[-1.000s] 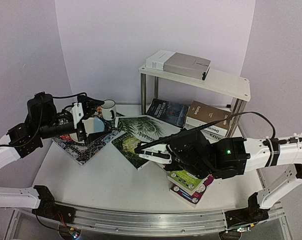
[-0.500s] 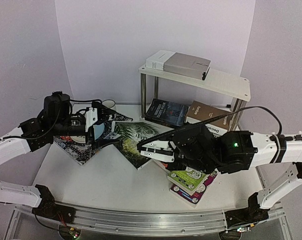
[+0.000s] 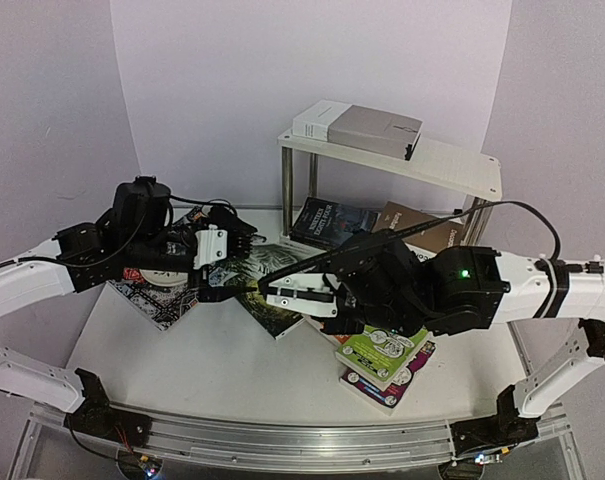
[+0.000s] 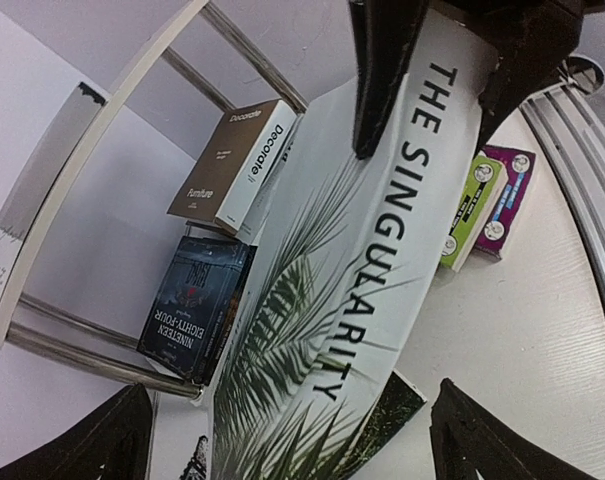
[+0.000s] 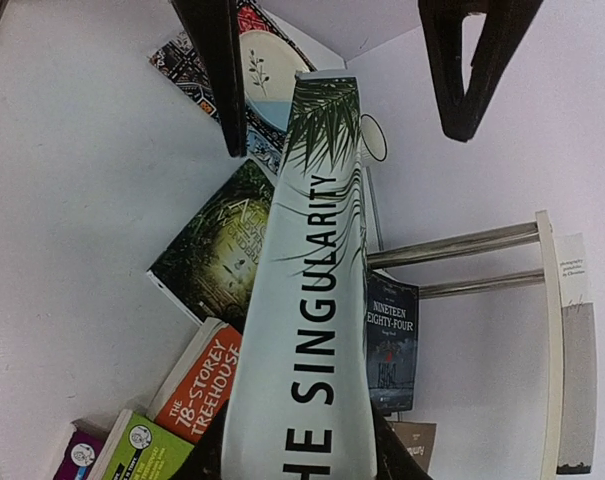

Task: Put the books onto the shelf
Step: Pass from the right arm to the left

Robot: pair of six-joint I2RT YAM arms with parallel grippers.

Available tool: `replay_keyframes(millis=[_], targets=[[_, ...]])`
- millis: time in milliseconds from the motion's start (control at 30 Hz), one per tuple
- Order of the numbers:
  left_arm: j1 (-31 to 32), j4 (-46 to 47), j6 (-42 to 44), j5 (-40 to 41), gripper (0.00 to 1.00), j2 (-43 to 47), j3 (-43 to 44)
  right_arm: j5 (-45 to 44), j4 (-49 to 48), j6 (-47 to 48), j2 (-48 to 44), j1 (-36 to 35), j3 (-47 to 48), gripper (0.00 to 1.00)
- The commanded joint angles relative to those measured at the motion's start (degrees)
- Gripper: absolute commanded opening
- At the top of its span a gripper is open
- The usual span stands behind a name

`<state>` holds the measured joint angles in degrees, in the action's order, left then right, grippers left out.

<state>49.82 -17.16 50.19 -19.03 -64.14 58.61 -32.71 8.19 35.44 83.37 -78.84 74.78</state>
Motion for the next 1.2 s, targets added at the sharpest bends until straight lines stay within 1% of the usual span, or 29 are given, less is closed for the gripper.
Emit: replay_keyframes(millis=[0, 200, 300, 467, 600, 800, 967, 1167], targets=[[1.9, -0.5, 5.5, 3.1, 0.95, -1.1, 3.2, 0.9, -0.9, 0.7, 0.3, -0.2, 4.3, 0.0], [2.3, -0.2, 8.3, -0.9, 0.89, -1.3, 3.3, 4.8, -1.0, -0.4, -2.2, -0.2, 4.1, 0.0], [2.3, -0.2, 8.3, -1.7, 0.83, -2.0, 3.8, 6.3, -1.1, -0.8, -3.9, -0.2, 3.6, 0.0], [2.5, -0.1, 8.0, -1.6, 0.72, -3.2, 4.5, 7.0, -1.1, -1.1, -5.3, -0.2, 3.2, 0.0], [3.0, -0.2, 7.8, -2.6, 0.68, -3.8, 4.7, 5.8, -1.2, -0.7, -4.9, -0.2, 3.5, 0.0], [4.4, -0.2, 8.2, -0.2, 0.56, -4.6, 5.1, 6.1, -1.9, 0.0, -4.6, -0.2, 3.6, 0.0], [4.8, -0.1, 8.2, 0.1, 0.47, -5.0, 5.5, 5.9, -2.2, 0.5, -4.2, -0.2, 3.9, 0.0], [5.4, -0.1, 8.7, 2.6, 0.36, -5.7, 6.1, 6.0, -2.5, 0.6, -4.4, -0.2, 3.5, 0.05]])
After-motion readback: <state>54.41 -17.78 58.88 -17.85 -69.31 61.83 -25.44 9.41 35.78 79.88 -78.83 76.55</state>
